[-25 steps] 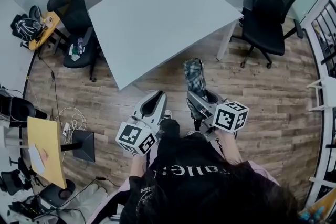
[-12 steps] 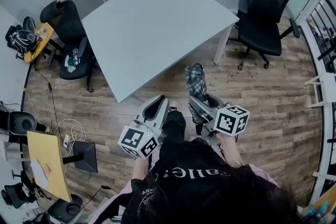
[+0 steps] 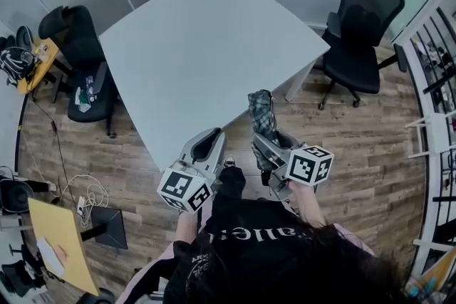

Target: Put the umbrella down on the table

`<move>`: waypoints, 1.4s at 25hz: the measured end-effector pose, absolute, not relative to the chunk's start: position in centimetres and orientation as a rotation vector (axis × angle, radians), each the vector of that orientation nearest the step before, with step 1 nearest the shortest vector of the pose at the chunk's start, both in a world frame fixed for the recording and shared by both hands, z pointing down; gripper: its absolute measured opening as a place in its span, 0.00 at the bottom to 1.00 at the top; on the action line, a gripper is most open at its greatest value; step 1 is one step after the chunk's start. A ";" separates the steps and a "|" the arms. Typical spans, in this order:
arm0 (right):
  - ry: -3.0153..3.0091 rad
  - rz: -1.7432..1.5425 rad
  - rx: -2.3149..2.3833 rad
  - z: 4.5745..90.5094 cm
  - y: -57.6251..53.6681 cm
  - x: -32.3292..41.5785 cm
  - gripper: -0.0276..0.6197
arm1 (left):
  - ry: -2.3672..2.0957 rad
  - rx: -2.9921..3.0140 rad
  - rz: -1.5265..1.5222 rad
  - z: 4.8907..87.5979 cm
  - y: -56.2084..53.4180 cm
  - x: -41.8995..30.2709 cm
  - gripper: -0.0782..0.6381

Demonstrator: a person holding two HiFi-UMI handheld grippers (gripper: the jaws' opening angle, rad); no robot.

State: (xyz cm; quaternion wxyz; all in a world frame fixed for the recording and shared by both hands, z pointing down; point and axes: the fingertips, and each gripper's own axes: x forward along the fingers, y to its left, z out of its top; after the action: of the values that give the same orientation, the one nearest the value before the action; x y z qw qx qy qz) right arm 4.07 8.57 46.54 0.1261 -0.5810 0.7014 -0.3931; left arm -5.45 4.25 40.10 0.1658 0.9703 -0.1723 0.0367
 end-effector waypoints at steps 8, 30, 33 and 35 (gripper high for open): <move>2.038 -1.181 -1.723 46.6 0.7 5.1 0.38 | -0.450 2.741 0.081 40.1 -4.1 -3.6 0.17; 2.003 -1.239 -1.824 47.9 -8.8 7.1 0.38 | -0.387 2.705 0.088 41.6 -14.8 -1.6 0.17; 2.011 -1.257 -1.812 48.5 -9.6 8.3 0.38 | -0.405 2.702 0.096 41.8 -15.0 -0.8 0.17; 2.028 -1.271 -1.793 48.7 -10.3 9.1 0.38 | -0.431 2.695 0.100 41.9 -15.3 -0.4 0.17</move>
State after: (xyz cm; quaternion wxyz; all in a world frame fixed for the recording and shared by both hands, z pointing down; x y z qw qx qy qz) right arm 9.14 -10.34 48.73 0.0754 -0.5979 0.6761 -0.4239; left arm -0.37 -15.25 41.88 0.2036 0.9661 -0.1546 0.0357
